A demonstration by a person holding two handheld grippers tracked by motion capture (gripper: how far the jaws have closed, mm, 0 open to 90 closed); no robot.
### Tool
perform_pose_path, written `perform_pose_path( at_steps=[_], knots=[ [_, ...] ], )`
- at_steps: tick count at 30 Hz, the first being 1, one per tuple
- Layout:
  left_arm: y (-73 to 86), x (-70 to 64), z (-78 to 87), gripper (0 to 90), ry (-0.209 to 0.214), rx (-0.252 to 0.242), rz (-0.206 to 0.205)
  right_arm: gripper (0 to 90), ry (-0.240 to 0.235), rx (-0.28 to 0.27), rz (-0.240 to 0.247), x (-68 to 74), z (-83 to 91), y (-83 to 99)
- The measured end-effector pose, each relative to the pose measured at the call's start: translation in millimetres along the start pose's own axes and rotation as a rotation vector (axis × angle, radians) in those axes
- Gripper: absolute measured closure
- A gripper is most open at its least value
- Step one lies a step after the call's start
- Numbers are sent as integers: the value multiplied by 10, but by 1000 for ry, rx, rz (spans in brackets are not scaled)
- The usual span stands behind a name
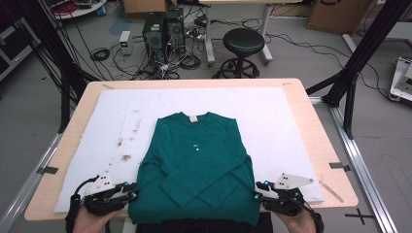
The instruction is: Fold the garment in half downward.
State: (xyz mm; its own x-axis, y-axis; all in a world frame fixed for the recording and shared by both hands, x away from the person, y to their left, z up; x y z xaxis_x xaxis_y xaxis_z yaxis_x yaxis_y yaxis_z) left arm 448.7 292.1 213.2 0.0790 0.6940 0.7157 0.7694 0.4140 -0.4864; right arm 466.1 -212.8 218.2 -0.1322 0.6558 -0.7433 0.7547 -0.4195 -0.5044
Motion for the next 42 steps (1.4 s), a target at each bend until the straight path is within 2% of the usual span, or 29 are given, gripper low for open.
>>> perform_pose_path(
  at_steps=[2, 4, 7, 8, 10, 11, 13, 14, 19, 20, 25, 26, 30, 35, 37, 38, 39, 40, 42],
  knots=[
    [-16, 9, 5, 574, 0, -14, 5, 490, 0, -12, -15, -29, 1, -32],
    [-80, 40, 32, 525, -12, -47, 1, 378, 18, -35, -34, -55, 8, -81],
    [-129, 60, 42, 446, -28, -63, -6, 339, 22, -54, -42, -91, 19, -129],
    [-177, 81, 43, 420, -38, -83, -21, 276, 62, -77, -64, -135, 28, -178],
    [-202, 92, 40, 394, -45, -94, -27, 263, 60, -84, -73, -159, 32, -204],
    [-230, 109, 37, 354, -53, -102, -33, 202, 76, -106, -80, -202, 33, -260],
    [-291, 145, 34, 335, -62, -123, -32, 202, 87, -116, -78, -217, 33, -287],
    [-351, 189, 34, 308, -69, -142, -25, 202, 97, -124, -62, -252, 28, -338],
    [-469, 279, 16, 259, -92, -152, -16, 199, 116, -121, -53, -302, 19, -430],
    [-529, 313, 1, 259, -97, -153, -20, 199, 121, -129, -48, -323, 22, -475],
    [-627, 352, -54, 257, -90, -146, -24, 199, 128, -149, -45, -357, 26, -548],
    [-667, 355, -79, 263, -102, -147, -33, 199, 138, -154, -52, -372, 24, -570],
    [-741, 371, -122, 267, -102, -155, -37, 199, 146, -170, -53, -391, 4, -605],
    [-834, 400, -165, 270, -109, -150, -39, 199, 144, -161, -41, -407, -46, -663],
    [-908, 426, -189, 278, -114, -147, -46, 199, 143, -159, -34, -421, -77, -697],
    [-997, 461, -206, 282, -122, -147, -50, 199, 140, -155, -31, -439, -113, -730],
    [-997, 461, -206, 285, -122, -147, -50, 199, 138, -152, -34, -443, -133, -746],
    [-1093, 507, -225, 288, -124, -148, -49, 199, 134, -151, -35, -448, -153, -760],
    [-1139, 536, -238, 295, -125, -151, -46, 199, 133, -151, -33, -454, -174, -772]
  ],
)
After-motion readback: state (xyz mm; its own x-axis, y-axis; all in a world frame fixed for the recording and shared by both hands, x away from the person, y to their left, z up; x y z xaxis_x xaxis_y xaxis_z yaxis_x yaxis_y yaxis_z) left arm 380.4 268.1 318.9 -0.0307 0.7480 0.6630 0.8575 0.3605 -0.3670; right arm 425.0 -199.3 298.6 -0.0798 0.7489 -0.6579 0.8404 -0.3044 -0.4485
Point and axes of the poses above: each handheld gripper's, and its own axes: z roughly backward along the jaws, y roughly out of its underside, x roughly to its left, the point moved 2 cm from there along -z, roughly forward along the jaws, and after that the axes turned 3 degrees about x, right-handed, at the moved point
